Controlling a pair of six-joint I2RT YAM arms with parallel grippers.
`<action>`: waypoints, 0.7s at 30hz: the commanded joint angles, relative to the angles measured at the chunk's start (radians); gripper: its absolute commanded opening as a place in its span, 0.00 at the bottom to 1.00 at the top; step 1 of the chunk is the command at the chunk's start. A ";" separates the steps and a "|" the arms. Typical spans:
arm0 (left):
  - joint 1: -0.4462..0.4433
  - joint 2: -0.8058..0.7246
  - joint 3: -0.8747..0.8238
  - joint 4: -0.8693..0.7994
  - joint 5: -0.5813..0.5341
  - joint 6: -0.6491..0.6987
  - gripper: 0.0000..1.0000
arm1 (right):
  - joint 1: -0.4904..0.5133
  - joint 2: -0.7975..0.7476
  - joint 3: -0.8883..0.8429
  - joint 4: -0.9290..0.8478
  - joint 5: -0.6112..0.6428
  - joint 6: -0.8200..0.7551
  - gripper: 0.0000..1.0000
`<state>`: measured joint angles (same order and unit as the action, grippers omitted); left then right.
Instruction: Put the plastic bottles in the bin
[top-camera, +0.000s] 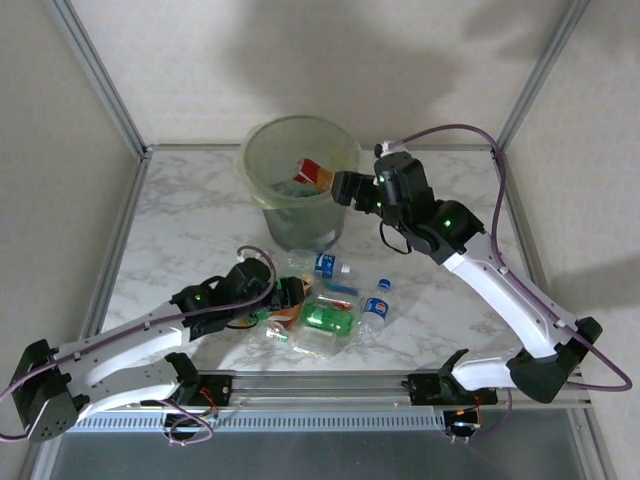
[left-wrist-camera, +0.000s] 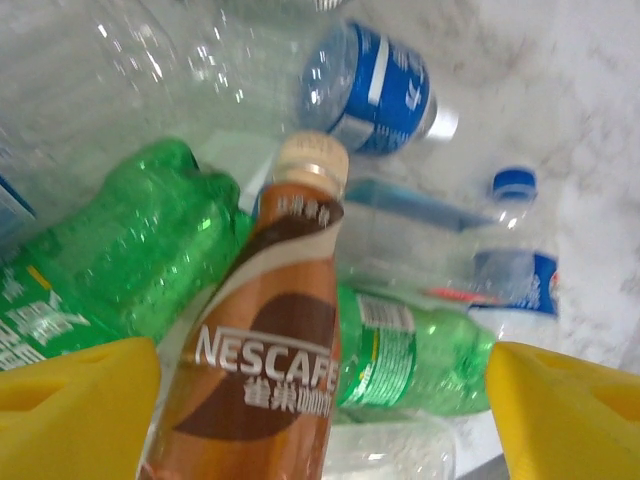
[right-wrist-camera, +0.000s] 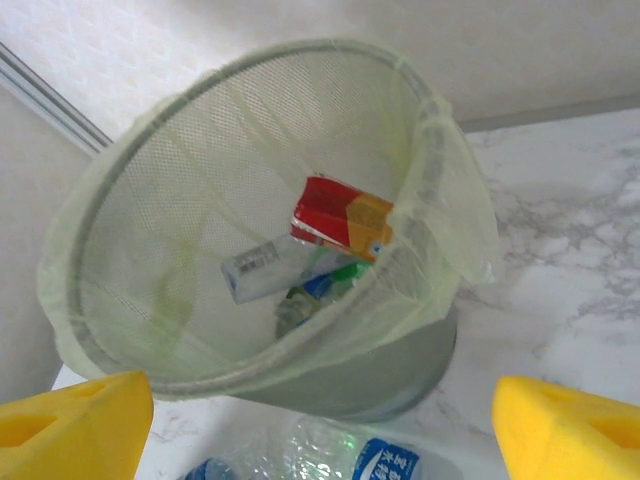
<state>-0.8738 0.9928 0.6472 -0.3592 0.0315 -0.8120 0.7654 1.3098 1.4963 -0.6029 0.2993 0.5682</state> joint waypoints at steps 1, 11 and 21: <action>-0.048 0.024 0.039 -0.072 -0.008 0.031 0.83 | -0.006 -0.049 -0.035 0.009 0.037 0.032 0.88; -0.113 0.097 0.054 -0.110 -0.024 0.067 0.82 | -0.024 -0.075 -0.080 0.012 0.034 0.044 0.87; -0.133 0.137 0.057 -0.156 -0.090 0.076 0.82 | -0.027 -0.088 -0.117 0.031 0.025 0.058 0.87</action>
<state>-0.9997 1.1168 0.6804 -0.4801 -0.0162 -0.7547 0.7441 1.2476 1.3907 -0.6010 0.3145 0.6113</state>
